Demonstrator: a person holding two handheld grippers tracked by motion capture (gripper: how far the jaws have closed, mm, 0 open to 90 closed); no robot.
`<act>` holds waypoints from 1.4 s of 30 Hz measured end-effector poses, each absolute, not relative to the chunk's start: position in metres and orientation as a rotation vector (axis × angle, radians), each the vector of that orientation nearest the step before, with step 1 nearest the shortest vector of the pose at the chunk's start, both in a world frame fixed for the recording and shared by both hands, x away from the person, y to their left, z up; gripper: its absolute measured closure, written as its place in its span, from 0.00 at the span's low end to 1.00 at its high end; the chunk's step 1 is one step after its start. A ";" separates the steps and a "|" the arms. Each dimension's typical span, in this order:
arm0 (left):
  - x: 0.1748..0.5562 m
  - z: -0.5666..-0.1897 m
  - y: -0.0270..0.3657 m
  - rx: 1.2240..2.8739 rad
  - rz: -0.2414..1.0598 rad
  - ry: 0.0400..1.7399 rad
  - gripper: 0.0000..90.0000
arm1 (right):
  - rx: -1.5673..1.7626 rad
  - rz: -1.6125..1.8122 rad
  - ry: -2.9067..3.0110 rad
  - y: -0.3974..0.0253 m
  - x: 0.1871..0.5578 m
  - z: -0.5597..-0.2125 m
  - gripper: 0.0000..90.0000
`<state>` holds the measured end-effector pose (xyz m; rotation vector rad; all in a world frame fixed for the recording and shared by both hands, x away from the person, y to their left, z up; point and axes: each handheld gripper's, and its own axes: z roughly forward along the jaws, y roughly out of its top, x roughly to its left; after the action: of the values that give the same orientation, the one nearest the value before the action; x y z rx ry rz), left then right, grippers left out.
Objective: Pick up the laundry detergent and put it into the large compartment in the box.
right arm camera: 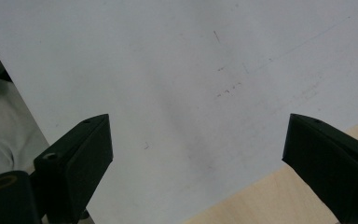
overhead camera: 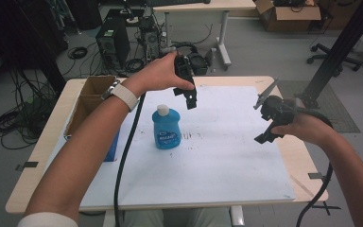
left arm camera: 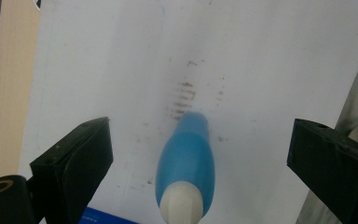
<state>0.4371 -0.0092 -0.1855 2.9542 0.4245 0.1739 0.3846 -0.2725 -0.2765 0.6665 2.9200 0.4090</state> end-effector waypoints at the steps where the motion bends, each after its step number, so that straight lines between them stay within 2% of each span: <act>1: 0.437 -0.185 -0.009 2.954 0.174 0.424 0.08 | 0.667 0.409 2.920 -0.272 0.385 -0.276 0.09; 29: 0.434 -0.193 0.013 2.996 0.147 0.414 0.07 | 0.672 0.408 2.919 -0.272 0.383 -0.276 0.09; 42: 0.430 -0.205 0.025 3.009 0.149 0.317 0.07 | 0.671 0.408 2.925 -0.270 0.383 -0.279 0.09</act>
<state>0.4297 0.0254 -0.2053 3.0093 0.3165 0.1492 0.3833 -0.2696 -0.2789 0.6713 2.9252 0.4078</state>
